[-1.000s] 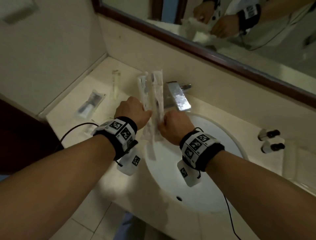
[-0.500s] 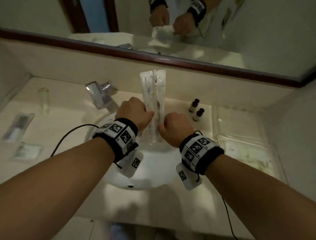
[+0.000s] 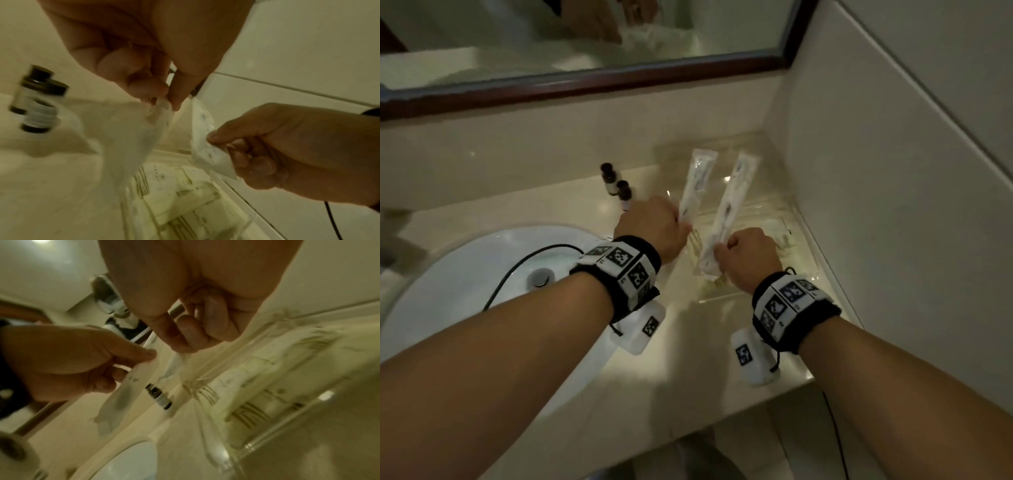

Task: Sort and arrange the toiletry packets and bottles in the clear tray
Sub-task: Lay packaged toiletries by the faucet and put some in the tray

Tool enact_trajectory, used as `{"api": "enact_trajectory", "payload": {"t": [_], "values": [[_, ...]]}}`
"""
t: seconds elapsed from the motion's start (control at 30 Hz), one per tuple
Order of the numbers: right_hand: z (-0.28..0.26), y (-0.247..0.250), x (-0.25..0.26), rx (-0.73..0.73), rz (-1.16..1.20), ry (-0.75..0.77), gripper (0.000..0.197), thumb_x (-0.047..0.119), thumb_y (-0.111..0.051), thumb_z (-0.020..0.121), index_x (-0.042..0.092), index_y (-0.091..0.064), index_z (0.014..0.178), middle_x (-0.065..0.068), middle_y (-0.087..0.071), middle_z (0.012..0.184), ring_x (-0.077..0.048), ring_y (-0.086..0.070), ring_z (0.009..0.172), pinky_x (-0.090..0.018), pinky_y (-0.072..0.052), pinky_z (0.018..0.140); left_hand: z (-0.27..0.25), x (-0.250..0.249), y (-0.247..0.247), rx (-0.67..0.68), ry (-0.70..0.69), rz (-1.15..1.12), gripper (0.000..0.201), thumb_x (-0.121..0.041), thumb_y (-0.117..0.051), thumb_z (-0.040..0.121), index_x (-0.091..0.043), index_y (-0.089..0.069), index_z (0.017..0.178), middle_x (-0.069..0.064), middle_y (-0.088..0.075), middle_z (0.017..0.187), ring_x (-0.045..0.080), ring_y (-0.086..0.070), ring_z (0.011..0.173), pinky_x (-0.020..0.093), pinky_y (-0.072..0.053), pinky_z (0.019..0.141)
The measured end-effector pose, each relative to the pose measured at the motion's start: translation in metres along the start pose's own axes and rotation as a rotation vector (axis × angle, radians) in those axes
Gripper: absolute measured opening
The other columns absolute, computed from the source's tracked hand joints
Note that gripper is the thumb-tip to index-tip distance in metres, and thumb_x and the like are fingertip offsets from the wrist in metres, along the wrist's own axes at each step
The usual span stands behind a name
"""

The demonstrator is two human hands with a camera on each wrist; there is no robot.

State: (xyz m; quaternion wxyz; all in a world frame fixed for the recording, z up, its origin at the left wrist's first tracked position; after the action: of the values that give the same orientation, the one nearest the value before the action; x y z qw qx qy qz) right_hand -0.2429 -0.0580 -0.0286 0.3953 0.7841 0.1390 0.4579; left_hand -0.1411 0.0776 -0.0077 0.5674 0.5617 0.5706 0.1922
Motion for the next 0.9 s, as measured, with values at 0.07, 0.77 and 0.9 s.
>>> {"api": "enact_trajectory", "payload": {"t": [0.07,0.77,0.9], "values": [[0.000,0.005,-0.021,0.002,0.102,-0.071,0.037,0.022,-0.062,0.087,-0.007,-0.064,0.065,-0.016,-0.066,0.062,-0.027,-0.061,0.059,-0.029,-0.047,0.054,0.009,-0.013,-0.013,0.032,-0.025,0.049,0.030,-0.047,-0.061,0.088,-0.021,-0.061,0.073,0.001,-0.063,0.076,0.025,-0.061,0.074,0.030,-0.043,0.061],[0.003,0.019,-0.103,0.041,0.335,-0.386,0.035,0.019,-0.064,0.085,0.013,-0.066,0.051,0.005,-0.067,0.051,-0.007,-0.060,0.049,-0.022,-0.049,0.062,0.067,-0.079,-0.090,0.095,-0.206,0.575,0.012,-0.015,-0.057,0.093,-0.009,-0.067,0.097,0.009,-0.054,0.080,0.034,-0.063,0.079,0.036,-0.052,0.063],[0.003,0.016,-0.102,0.060,0.322,-0.371,0.034,0.020,-0.065,0.084,0.012,-0.068,0.051,0.001,-0.069,0.054,-0.008,-0.060,0.048,-0.025,-0.054,0.066,0.073,-0.076,-0.087,0.072,-0.224,0.584,0.013,-0.011,-0.052,0.094,-0.006,-0.063,0.093,0.013,-0.058,0.082,0.036,-0.064,0.081,0.035,-0.047,0.061]]}}
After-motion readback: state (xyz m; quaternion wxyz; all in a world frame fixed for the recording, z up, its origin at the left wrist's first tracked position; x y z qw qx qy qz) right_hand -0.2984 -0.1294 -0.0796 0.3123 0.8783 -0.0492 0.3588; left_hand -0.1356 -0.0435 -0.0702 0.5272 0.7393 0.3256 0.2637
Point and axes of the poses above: each hand's wrist, its own z-axis towards the middle knuckle, its own y-axis out of the back of the hand, x = y × z, the point moved 1 cm from there along z, towards the middle knuckle
